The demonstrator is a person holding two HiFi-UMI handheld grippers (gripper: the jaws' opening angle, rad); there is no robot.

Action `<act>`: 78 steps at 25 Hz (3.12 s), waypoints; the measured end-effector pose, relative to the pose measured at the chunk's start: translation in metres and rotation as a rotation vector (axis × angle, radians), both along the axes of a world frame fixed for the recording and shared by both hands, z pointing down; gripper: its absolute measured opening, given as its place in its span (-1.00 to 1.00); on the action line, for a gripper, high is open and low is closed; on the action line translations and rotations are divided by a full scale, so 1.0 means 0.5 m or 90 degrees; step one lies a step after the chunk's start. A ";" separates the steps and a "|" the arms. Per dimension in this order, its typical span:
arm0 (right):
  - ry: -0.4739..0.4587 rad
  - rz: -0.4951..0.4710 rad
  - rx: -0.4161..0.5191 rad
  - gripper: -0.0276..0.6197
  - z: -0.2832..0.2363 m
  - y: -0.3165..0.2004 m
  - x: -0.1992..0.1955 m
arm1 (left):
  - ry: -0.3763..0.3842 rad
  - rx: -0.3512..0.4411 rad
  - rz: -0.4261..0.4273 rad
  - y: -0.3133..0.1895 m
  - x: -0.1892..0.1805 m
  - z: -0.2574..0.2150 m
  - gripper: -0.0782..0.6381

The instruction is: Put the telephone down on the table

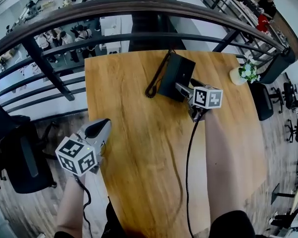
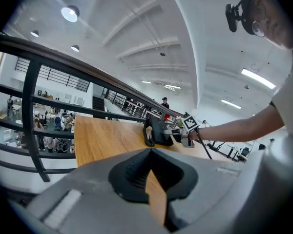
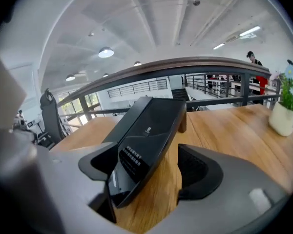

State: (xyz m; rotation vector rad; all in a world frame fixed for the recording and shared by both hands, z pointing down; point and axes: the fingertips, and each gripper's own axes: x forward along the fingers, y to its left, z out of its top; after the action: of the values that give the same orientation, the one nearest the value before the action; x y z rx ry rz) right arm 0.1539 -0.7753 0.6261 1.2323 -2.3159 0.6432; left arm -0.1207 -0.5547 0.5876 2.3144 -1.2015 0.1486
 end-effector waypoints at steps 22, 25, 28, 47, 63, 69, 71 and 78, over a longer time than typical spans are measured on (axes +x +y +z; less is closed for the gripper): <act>-0.061 -0.033 0.172 0.02 -0.312 0.500 -0.131 | -0.016 0.047 0.014 0.328 0.000 -0.201 -0.78; -0.102 -0.030 0.222 -0.19 -0.383 0.591 -0.130 | -0.027 0.067 0.020 0.379 0.023 -0.240 -0.78; -0.140 -0.037 0.250 -0.24 -0.446 0.697 -0.125 | -0.033 0.086 0.021 0.441 0.053 -0.288 -0.78; -0.166 -0.084 0.344 -0.87 -0.550 1.312 -0.031 | -0.090 0.066 -0.023 0.972 0.135 -0.296 -0.78; -0.174 0.018 0.302 -0.91 -0.467 1.557 0.035 | -0.042 0.047 0.037 1.104 0.168 -0.295 -0.78; -0.171 0.022 0.306 -0.91 -0.477 1.669 -0.086 | -0.041 0.033 0.082 1.219 0.099 -0.281 -0.78; -0.159 0.012 0.311 -0.91 -0.479 1.700 -0.134 | -0.038 0.022 0.089 1.258 0.065 -0.265 -0.78; -0.135 0.041 0.314 -0.91 -0.473 1.821 -0.218 | -0.022 -0.017 0.102 1.394 -0.030 -0.200 -0.78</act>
State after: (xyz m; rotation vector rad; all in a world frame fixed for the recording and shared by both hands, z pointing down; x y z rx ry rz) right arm 0.0449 0.1352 0.3895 1.5155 -2.7257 0.2293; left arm -0.1356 0.1421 0.4873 2.3934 -1.0231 0.2611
